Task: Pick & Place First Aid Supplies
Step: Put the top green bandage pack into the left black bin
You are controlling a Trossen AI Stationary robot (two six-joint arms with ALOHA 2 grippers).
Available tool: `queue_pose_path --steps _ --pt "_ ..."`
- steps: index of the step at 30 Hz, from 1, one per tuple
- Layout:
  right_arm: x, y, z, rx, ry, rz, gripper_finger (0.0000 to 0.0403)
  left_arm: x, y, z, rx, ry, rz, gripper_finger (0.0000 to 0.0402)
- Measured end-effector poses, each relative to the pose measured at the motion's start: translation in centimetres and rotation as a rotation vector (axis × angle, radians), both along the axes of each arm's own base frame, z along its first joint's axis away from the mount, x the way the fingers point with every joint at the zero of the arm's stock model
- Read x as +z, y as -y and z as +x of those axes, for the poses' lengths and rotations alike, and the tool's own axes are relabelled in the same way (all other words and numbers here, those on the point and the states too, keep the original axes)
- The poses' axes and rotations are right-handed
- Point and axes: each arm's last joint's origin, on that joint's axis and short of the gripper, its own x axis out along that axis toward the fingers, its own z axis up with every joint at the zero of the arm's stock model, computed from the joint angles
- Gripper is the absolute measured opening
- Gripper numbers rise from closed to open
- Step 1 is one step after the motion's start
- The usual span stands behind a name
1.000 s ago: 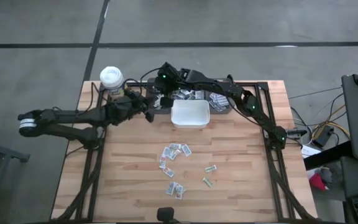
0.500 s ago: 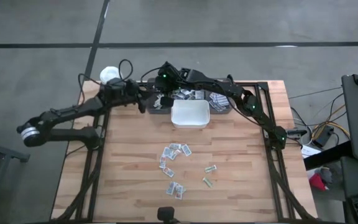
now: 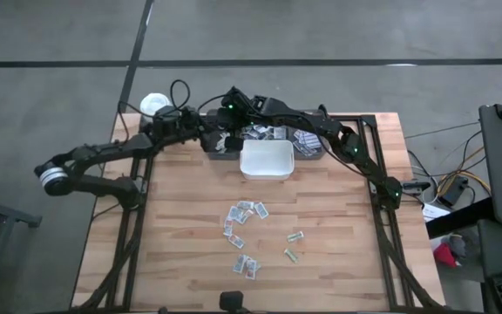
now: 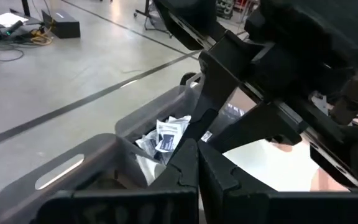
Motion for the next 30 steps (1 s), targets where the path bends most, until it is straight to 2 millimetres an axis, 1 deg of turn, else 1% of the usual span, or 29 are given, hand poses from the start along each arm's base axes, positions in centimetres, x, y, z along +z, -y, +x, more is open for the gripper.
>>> queue_pose_path --steps 4,11,16,24,30 --pt "0.0 0.02 -0.01 0.0 0.0 0.0 0.0008 -0.11 -0.09 0.06 0.01 -0.004 0.0 0.0" --pt "0.0 0.0 0.0 0.0 0.0 0.0 0.0008 -0.02 -0.14 0.06 0.014 -0.024 0.056 0.0" --pt "0.01 0.0 0.01 0.0 0.001 0.0 0.0008 -0.24 -0.31 0.1 0.056 -0.025 0.035 0.0" --pt "0.01 0.0 0.01 -0.001 0.001 0.0 0.0008 -0.3 -0.34 0.1 0.064 -0.025 0.024 0.0" --pt "-0.02 0.06 -0.01 -0.002 0.0 0.0 0.0008 -0.85 -0.26 0.0 0.075 -0.051 -0.044 0.0005"
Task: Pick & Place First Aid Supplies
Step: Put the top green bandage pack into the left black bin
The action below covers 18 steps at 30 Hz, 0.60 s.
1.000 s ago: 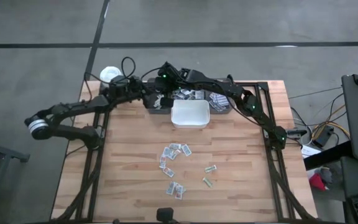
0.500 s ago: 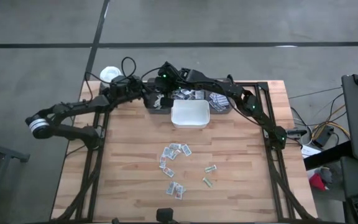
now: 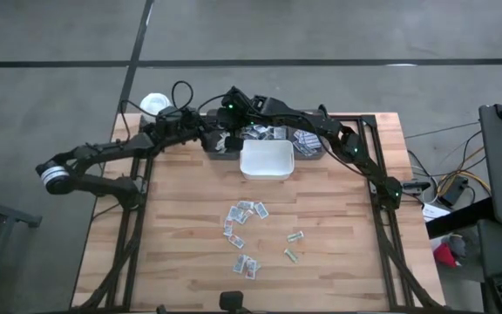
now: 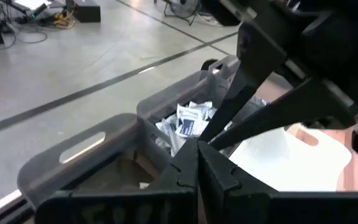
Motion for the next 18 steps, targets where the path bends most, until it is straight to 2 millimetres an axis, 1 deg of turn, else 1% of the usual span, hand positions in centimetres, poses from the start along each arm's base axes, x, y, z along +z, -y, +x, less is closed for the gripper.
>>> queue_pose_path --steps 4,13,15,18 --pt "0.0 -0.02 0.01 0.0 0.0 0.0 0.0008 -0.07 -0.02 -0.04 0.007 -0.003 -0.009 0.0028" --pt "0.0 -0.02 0.01 0.0 0.0 -0.001 0.0008 -0.16 -0.69 -0.64 0.054 0.007 -0.044 0.0108" --pt "0.0 -0.02 0.01 0.0 0.0 -0.001 0.0008 -0.36 -0.64 -0.68 0.055 -0.007 -0.061 0.0116" --pt "0.0 -0.02 0.01 0.0 0.0 -0.001 0.0008 -0.55 -0.56 -0.71 0.049 -0.006 -0.099 0.0119"
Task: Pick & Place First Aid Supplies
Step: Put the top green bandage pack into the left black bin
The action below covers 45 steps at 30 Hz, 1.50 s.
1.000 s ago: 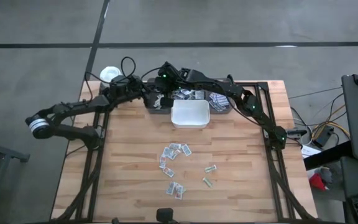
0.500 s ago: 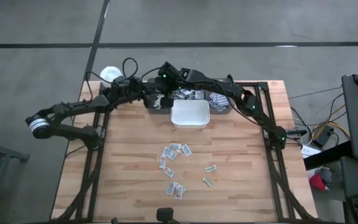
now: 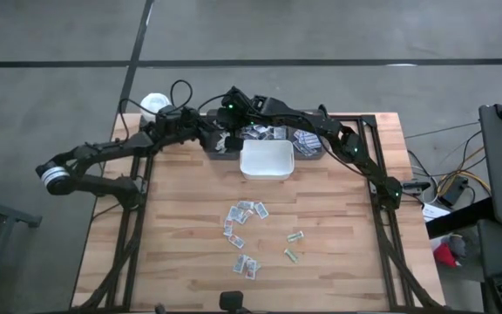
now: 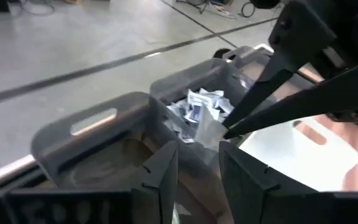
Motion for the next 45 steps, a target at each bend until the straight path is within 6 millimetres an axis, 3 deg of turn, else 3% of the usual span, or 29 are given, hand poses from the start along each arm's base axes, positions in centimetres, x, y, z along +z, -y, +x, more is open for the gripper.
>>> queue_pose_path --steps 14,37,45 --pt "0.1 0.0 0.1 0.001 0.014 -0.005 0.0008 0.6 0.0 0.2 -0.013 0.124 -0.08 0.012" --pt "0.1 -0.1 0.2 0.003 0.019 -0.007 0.0008 0.3 -0.2 0.5 -0.01 0.153 -0.117 0.0118" --pt "-0.1 -0.1 0.1 -0.005 0.0 -0.009 0.0008 -0.8 -1.2 1.7 -0.019 0.212 -0.146 0.0056"
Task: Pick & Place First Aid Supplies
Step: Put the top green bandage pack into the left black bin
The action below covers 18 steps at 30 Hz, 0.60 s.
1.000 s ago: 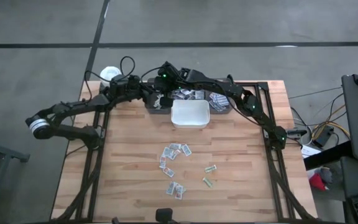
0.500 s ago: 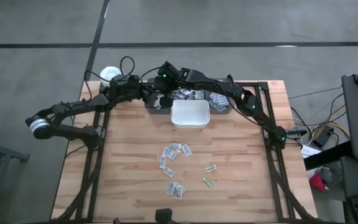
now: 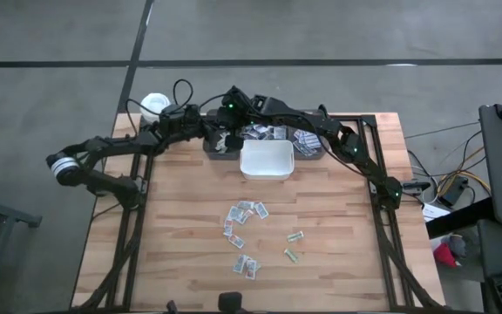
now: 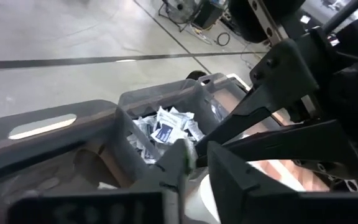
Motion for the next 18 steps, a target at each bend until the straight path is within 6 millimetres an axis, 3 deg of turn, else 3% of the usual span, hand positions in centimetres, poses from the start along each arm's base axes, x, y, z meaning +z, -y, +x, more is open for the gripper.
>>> queue_pose_path --steps 4,18 --pt "0.05 0.17 -0.01 0.0 0.009 0.001 0.0008 0.21 0.03 -0.04 -0.004 0.011 0.008 0.0008" --pt "0.05 0.46 -0.21 -0.065 -0.011 -0.031 0.0024 0.3 -0.15 -0.26 0.003 0.01 0.017 0.0"
